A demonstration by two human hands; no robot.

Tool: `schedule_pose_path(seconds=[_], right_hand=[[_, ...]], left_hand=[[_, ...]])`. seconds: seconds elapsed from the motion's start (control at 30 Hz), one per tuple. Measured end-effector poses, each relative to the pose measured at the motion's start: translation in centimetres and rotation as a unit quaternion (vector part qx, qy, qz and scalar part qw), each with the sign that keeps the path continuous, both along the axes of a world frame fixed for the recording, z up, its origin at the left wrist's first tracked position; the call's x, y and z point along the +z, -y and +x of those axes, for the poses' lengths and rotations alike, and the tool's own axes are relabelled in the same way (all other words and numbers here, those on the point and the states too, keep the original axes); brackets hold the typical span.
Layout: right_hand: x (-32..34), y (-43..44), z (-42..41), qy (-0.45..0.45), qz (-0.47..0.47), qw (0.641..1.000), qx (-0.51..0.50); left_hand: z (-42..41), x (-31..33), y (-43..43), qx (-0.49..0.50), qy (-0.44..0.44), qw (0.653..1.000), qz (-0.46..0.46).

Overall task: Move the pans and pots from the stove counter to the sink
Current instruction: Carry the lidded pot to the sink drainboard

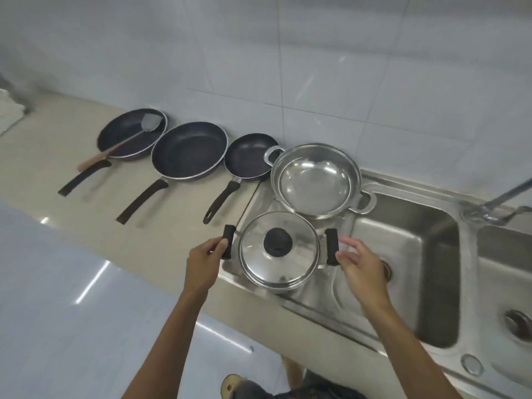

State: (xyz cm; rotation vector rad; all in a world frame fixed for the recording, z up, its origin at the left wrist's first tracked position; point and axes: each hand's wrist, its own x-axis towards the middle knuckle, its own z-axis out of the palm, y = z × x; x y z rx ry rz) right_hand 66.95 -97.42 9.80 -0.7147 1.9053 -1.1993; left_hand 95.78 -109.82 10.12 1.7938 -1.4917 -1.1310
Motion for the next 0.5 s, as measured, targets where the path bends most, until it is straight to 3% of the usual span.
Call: schedule_pose_path(seconds=[0.2,0.5], right_hand=[[-0.8,2.1,2.2,0.012,0.006,0.999,-0.053],[-2.0,3.9,6.0,-0.010,0.020,0.986,-0.166]], left_hand=[[0.9,-1.0,5.8,-0.084,0.020,0.996,-0.002],[2.4,-3.0,10.9,-0.164,-0.022,0.986,0.024]])
